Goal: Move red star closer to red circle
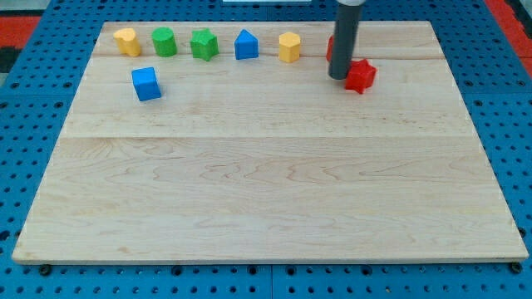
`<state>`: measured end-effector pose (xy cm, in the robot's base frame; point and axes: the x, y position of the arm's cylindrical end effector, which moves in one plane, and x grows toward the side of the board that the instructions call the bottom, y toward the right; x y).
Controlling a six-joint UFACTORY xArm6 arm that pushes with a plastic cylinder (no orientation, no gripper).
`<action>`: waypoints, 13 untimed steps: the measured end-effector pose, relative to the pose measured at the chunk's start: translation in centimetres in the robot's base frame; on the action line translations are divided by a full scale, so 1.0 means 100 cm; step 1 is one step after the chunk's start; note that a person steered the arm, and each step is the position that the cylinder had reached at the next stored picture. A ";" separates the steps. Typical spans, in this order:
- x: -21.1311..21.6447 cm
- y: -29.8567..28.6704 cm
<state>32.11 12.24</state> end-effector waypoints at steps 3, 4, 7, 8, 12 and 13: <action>0.073 -0.013; 0.081 0.031; 0.031 0.060; 0.022 0.063; 0.016 0.071; 0.010 0.046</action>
<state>33.10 16.85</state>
